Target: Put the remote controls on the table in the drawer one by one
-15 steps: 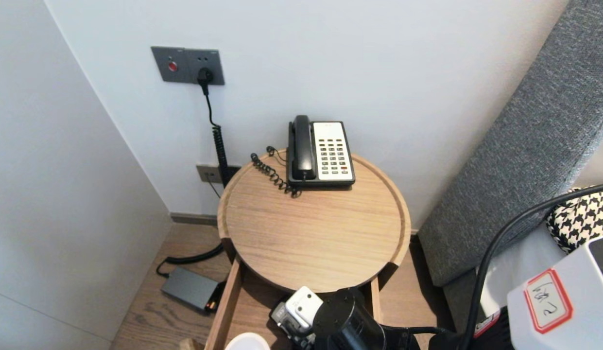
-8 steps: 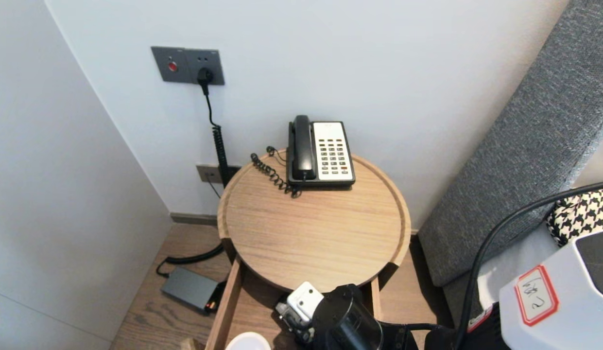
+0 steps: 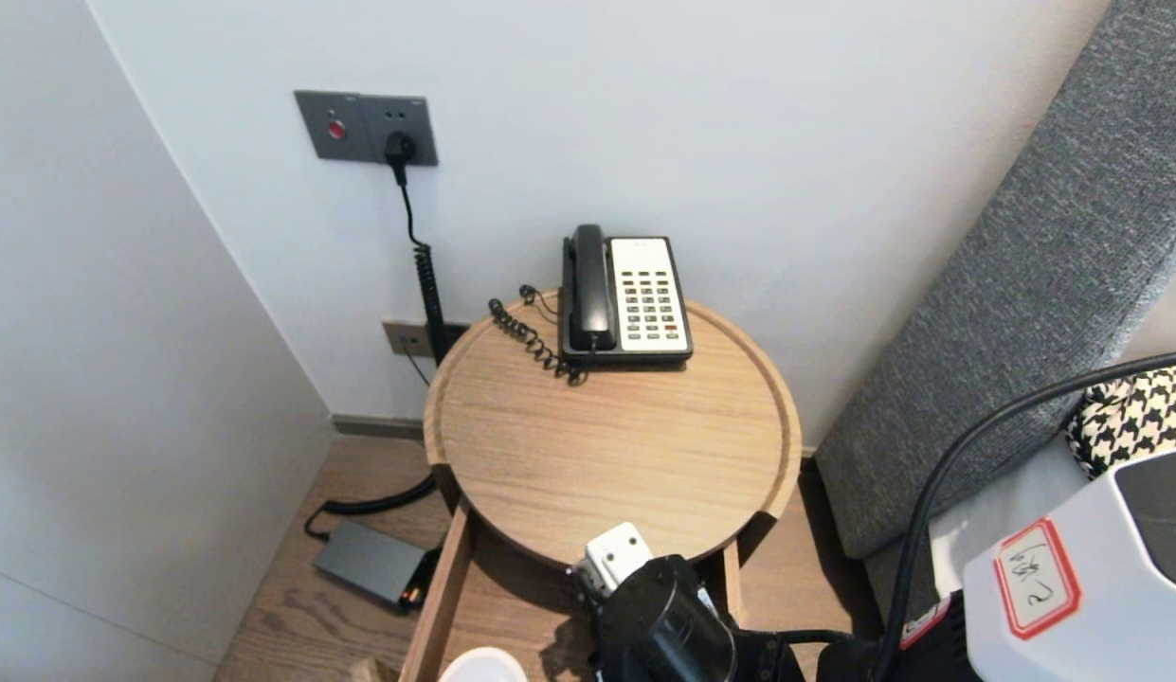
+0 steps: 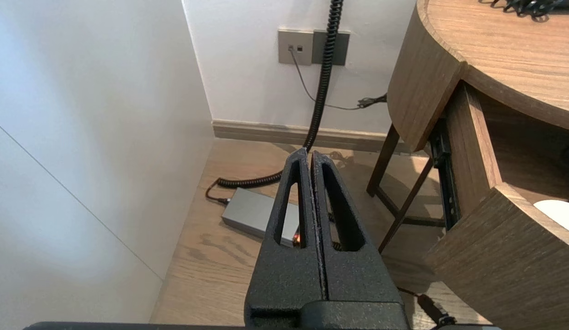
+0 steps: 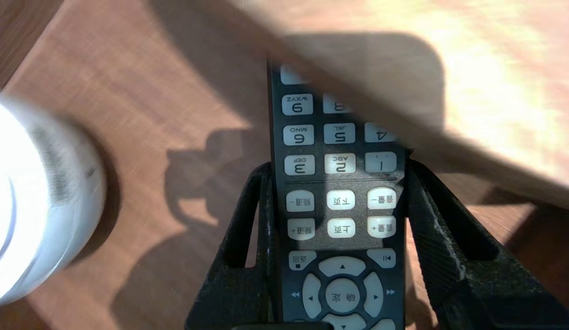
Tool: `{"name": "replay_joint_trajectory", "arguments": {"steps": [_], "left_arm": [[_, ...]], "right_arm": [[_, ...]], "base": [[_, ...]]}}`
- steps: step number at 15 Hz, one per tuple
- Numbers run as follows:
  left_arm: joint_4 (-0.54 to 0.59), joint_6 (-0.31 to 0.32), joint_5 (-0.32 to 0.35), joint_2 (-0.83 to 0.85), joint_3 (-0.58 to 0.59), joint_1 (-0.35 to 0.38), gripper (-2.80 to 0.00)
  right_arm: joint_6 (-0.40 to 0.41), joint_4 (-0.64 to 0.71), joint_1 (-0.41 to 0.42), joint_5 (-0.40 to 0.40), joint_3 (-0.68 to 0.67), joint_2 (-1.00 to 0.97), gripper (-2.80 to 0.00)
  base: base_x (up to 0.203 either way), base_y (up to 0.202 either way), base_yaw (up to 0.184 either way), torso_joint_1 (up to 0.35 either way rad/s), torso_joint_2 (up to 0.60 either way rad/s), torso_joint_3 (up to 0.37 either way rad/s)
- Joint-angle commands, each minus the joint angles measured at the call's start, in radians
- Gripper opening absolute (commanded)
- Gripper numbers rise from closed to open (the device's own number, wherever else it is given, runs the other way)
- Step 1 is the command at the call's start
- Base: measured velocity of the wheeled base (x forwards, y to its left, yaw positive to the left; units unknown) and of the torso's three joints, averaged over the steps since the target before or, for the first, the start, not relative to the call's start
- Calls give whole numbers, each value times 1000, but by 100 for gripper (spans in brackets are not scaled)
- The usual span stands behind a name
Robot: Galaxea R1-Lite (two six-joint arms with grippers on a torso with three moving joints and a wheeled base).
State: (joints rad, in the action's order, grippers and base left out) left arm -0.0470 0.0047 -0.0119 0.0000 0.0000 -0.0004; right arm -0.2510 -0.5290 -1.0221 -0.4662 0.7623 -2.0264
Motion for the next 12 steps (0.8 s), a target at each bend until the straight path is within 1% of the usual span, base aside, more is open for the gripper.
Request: {"name": "replay_joint_trajectory", "arguments": {"steps": [1, 2, 3, 6, 8, 10, 12], "left_arm": [[-1, 0, 0, -2, 9, 0, -280], [-1, 0, 0, -2, 11, 0, -280], [-1, 0, 0, -2, 9, -1, -280], [-1, 0, 0, -2, 9, 0, -280], [-1, 0, 0, -2, 9, -1, -280], [-1, 0, 0, -2, 9, -1, -280], [-1, 0, 0, -2, 9, 0, -280]], "right_arm": [[-47, 39, -7, -8, 3, 7, -280], [-60, 51, -10, -8, 3, 9, -280], [-125, 99, -17, -9, 6, 17, -280], [-216, 220, -21, -9, 55, 33, -280], [-314, 359, -20, -8, 129, 30, -280], [-403, 450, -19, -3, 182, 23, -280], [-416, 460, -21, 7, 184, 5, -280]], "base": [[0, 0, 0, 0, 0, 0], [0, 0, 0, 0, 0, 0], [0, 0, 0, 0, 0, 0], [0, 0, 0, 0, 0, 0], [0, 0, 0, 0, 0, 0], [0, 0, 0, 0, 0, 0], [0, 0, 0, 0, 0, 0]]}}
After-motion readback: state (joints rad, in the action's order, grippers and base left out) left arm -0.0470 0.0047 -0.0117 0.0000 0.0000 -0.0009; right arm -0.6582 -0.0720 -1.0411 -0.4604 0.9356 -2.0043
